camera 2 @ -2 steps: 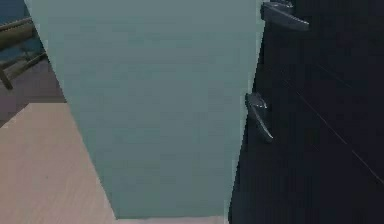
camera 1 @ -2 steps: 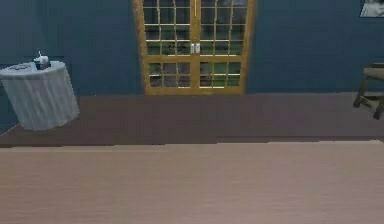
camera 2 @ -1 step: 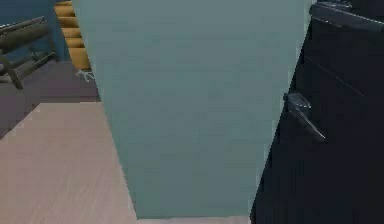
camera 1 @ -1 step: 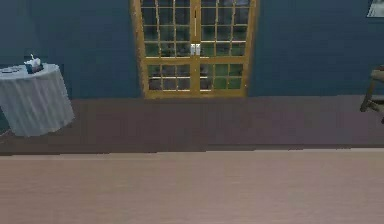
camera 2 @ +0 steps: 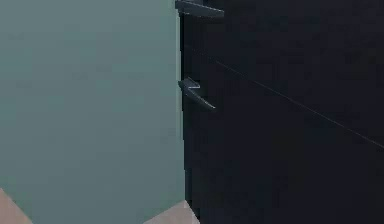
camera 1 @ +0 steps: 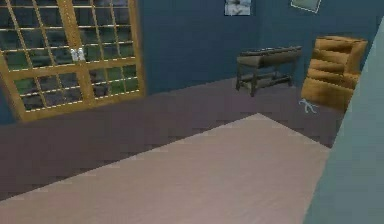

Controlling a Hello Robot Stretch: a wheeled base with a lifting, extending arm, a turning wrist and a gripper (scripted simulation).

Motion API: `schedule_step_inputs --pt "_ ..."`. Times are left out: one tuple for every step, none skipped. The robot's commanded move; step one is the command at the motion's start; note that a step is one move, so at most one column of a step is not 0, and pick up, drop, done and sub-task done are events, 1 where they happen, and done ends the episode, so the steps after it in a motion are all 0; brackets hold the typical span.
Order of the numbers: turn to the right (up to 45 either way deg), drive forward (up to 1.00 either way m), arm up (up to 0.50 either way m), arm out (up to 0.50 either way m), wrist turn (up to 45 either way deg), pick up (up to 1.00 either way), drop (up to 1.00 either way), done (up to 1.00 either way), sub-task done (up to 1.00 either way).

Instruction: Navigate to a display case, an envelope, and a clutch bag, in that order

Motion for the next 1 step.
schedule_step_inputs --pt "3.0 0.0 0.0 0.0 0.0 0.0 0.0 0.0 0.0"
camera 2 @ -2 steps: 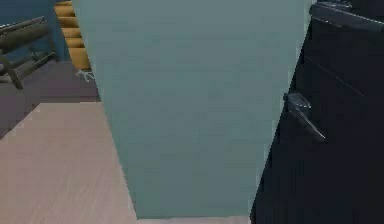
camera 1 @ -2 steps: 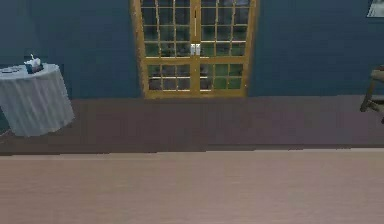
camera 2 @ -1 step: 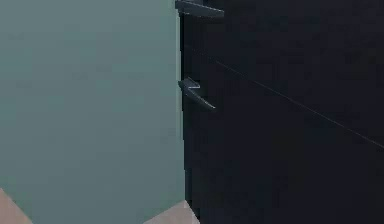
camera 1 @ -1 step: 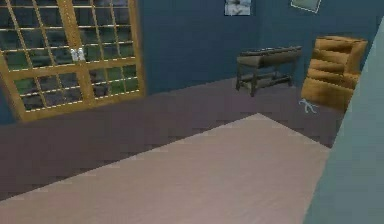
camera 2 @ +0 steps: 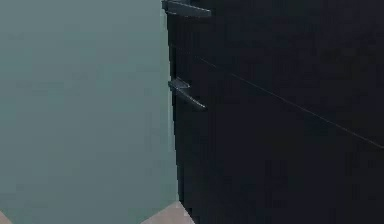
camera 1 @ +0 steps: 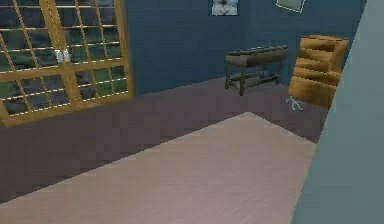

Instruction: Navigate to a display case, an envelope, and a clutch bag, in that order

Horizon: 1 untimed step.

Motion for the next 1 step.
schedule_step_inputs --pt "0.0 1.0 0.0 0.0 0.0 0.0 0.0 0.0 0.0"
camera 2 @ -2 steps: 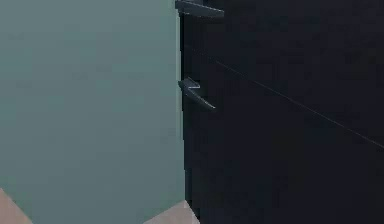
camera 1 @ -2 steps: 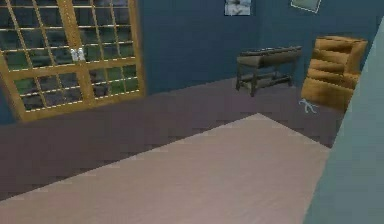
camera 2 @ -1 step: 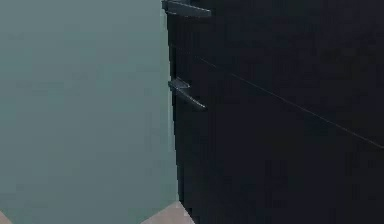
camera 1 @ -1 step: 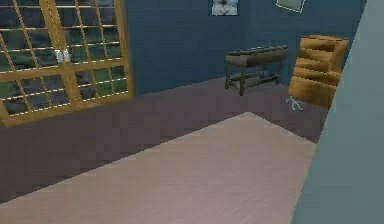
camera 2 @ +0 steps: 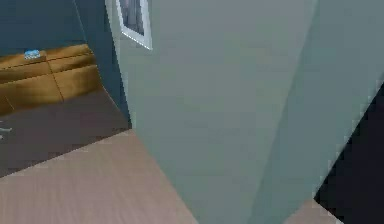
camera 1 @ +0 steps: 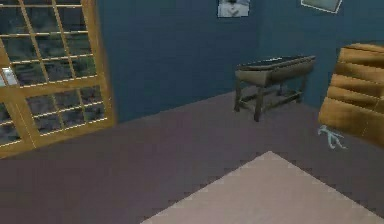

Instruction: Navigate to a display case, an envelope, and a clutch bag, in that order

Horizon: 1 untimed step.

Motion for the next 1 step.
schedule_step_inputs --pt "30.0 0.0 0.0 0.0 0.0 0.0 0.0 0.0 0.0"
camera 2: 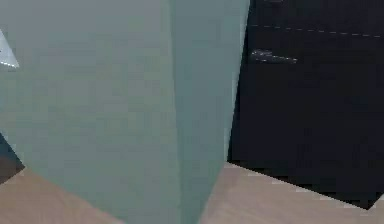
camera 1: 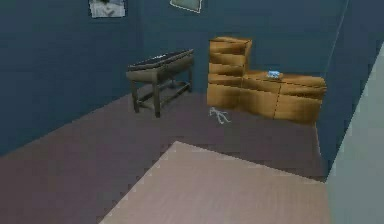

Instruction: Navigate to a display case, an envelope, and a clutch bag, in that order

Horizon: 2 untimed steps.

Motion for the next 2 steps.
schedule_step_inputs --pt "0.0 1.0 0.0 0.0 0.0 0.0 0.0 0.0 0.0" --pt "0.0 1.0 0.0 0.0 0.0 0.0 0.0 0.0 0.0"
